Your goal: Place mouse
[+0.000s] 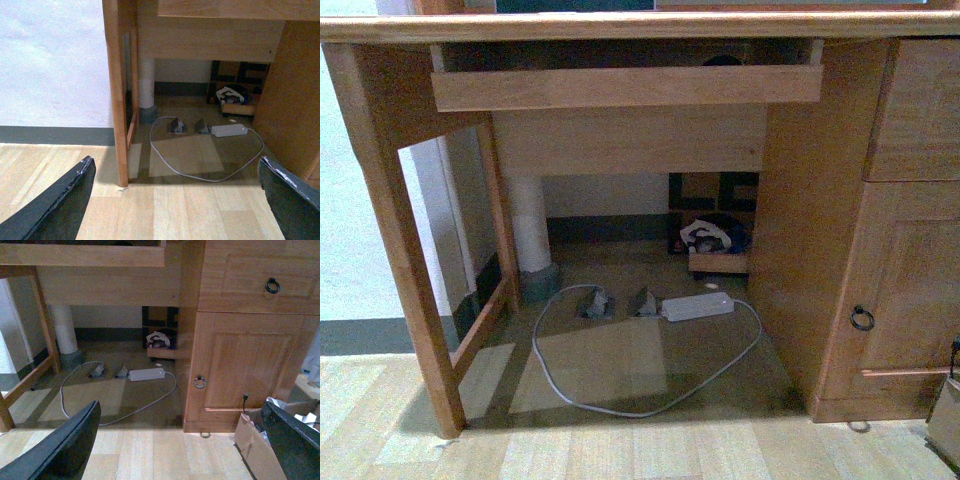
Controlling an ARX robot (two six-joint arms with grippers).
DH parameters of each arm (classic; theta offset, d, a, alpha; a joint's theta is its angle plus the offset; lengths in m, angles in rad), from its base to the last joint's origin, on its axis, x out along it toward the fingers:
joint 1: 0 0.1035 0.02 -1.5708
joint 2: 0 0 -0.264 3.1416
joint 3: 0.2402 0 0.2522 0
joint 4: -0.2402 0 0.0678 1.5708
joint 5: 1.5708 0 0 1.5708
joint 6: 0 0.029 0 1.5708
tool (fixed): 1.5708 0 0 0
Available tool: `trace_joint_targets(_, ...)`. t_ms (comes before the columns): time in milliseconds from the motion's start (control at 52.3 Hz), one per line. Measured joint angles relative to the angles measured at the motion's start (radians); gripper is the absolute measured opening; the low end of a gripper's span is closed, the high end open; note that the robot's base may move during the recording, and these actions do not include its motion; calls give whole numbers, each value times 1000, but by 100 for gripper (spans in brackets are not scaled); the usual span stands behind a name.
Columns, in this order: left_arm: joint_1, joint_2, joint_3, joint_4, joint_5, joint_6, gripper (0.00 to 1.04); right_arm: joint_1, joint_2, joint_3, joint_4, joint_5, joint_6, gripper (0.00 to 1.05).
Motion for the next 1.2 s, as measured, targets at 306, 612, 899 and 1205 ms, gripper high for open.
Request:
trace_joint_targets(306,0,0,0,0,0,0,98,0,0,0,0,0,0,98)
trace_joint_targets(612,0,0,0,0,0,0,98,0,0,0,0,0,0,98)
trace_joint_targets(899,0,0,0,0,0,0,98,0,0,0,0,0,0,98)
trace_joint_targets(1205,0,0,0,0,0,0,98,0,0,0,0,0,0,98)
